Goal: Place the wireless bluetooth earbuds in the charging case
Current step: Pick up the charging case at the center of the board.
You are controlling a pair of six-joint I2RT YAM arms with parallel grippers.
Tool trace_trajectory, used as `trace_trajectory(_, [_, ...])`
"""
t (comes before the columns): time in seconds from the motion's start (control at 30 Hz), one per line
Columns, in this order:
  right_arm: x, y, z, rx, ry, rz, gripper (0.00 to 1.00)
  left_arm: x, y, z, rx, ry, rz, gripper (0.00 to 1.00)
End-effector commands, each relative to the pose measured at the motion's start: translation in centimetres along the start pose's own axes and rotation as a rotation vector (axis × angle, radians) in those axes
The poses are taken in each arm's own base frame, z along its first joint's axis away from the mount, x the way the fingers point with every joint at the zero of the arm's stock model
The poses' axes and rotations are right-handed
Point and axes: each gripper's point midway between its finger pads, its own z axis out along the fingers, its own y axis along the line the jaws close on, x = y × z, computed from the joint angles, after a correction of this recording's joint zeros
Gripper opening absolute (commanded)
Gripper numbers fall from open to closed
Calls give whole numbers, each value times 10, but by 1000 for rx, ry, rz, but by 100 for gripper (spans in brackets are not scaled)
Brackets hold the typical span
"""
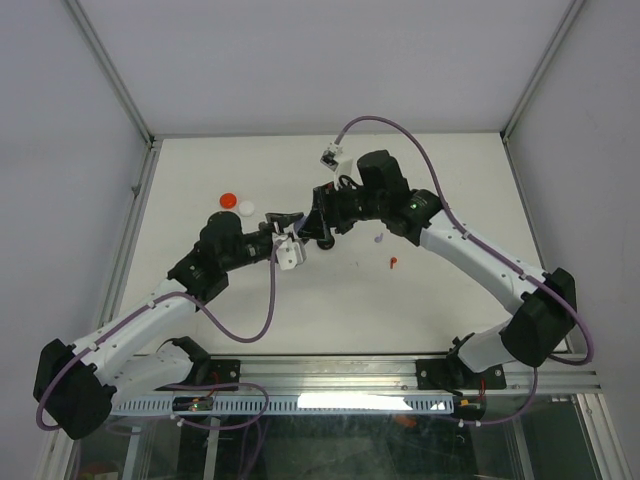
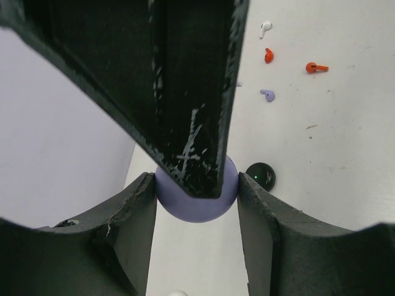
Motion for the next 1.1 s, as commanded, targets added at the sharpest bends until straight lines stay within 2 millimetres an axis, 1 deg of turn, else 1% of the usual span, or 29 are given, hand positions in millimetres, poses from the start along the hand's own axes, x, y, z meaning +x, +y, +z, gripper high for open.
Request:
trace_trajectory(0.0, [-18, 12, 1, -15, -30, 1, 65, -32, 14, 0, -10, -87, 120, 43])
trace_trajectory(0.1, [-18, 8, 6, -1, -24, 6, 60, -33, 11, 1, 0, -88, 126, 44])
trace_trajectory(0.23, [-17, 6, 9, -1, -18, 3, 48, -34, 10, 2, 4, -90, 130, 44])
trace_trajectory(0.27, [-18, 6, 10, -1, -18, -1, 44, -34, 10, 2, 5, -92, 130, 45])
trace_trajectory(0.4, [-21, 6, 7, 8, -32, -14, 22, -33, 8, 2, 4, -84, 131, 50])
trace_trajectory(0.47, [-23, 7, 5, 18, -52, -19, 15, -30, 7, 2, -4, -70, 125, 55])
trace_trajectory(0.53, [-26, 6, 3, 35, -80, -20, 12, -28, 11, 1, -39, -52, 99, 59])
trace_trajectory(0.6, [-27, 6, 0, 40, -119, -26, 10, -29, 16, -1, -90, -47, 31, 65])
trace_trajectory(0.73, [-35, 9, -9, 27, -239, -44, 4, -35, 27, -11, -195, -81, -157, 69])
trace_trajectory(0.83, [-42, 12, -20, 20, -330, -66, 3, -41, 25, -15, -227, -132, -302, 71])
trace_trajectory(0.93, [-46, 18, -30, 0, -405, -89, 3, -45, 19, -16, -234, -180, -433, 71])
trace_trajectory(1.07, [-47, 22, -39, -23, -468, -104, 3, -49, 11, -15, -220, -244, -602, 70])
